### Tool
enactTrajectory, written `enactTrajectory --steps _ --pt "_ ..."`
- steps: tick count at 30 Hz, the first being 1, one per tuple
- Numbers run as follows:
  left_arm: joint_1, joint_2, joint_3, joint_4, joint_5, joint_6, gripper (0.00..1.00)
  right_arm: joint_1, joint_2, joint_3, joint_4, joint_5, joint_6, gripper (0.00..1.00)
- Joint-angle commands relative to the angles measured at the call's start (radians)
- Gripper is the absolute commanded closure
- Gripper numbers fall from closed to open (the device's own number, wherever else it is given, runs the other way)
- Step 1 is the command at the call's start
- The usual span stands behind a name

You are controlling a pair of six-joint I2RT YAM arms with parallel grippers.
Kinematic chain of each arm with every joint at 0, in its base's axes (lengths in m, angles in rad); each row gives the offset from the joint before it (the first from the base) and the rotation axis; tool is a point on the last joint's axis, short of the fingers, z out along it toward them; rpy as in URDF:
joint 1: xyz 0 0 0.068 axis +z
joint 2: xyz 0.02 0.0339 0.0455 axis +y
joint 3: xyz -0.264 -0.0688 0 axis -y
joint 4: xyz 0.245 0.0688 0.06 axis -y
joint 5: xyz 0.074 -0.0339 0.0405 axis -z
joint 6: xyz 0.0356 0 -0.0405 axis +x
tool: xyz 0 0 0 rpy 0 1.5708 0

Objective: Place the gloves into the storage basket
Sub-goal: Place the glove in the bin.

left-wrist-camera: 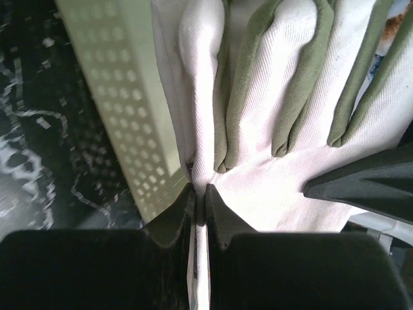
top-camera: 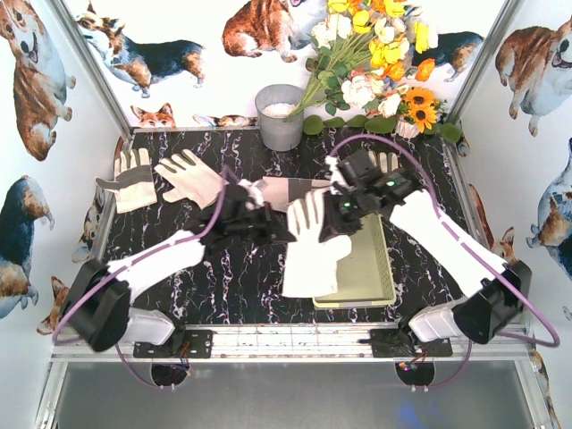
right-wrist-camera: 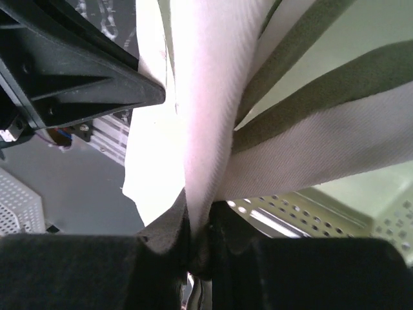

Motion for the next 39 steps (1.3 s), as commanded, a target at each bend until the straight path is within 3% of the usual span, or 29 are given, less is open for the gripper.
enactTrajectory --steps 1,8,14,28,34,39 --pt "-0.093 0.102 0.102 0.008 -0.17 -0.029 1.0 -0.083 -0.079 0.036 -0.143 0.035 -0.115 1.0" --pt "-0.217 0.216 0.205 -0.018 -0.32 -0.073 1.0 -0.158 -0.05 -0.005 -0.138 0.116 -0.193 1.0" --pt "-0.252 0.297 0.258 -0.019 -0.383 -0.105 1.0 -0.185 0.011 -0.004 -0.129 0.163 -0.234 1.0" --pt "-0.299 0.5 0.478 -0.254 -0.416 -0.093 0.99 -0.248 0.112 -0.193 0.036 0.053 -0.265 1.0" --pt "-0.299 0.5 0.552 -0.323 -0.429 -0.053 0.61 -0.254 0.201 -0.203 0.07 0.051 -0.309 1.0" --pt "-0.299 0.448 0.568 -0.366 -0.448 -0.033 0.51 -0.265 0.252 -0.207 0.102 0.039 -0.314 1.0"
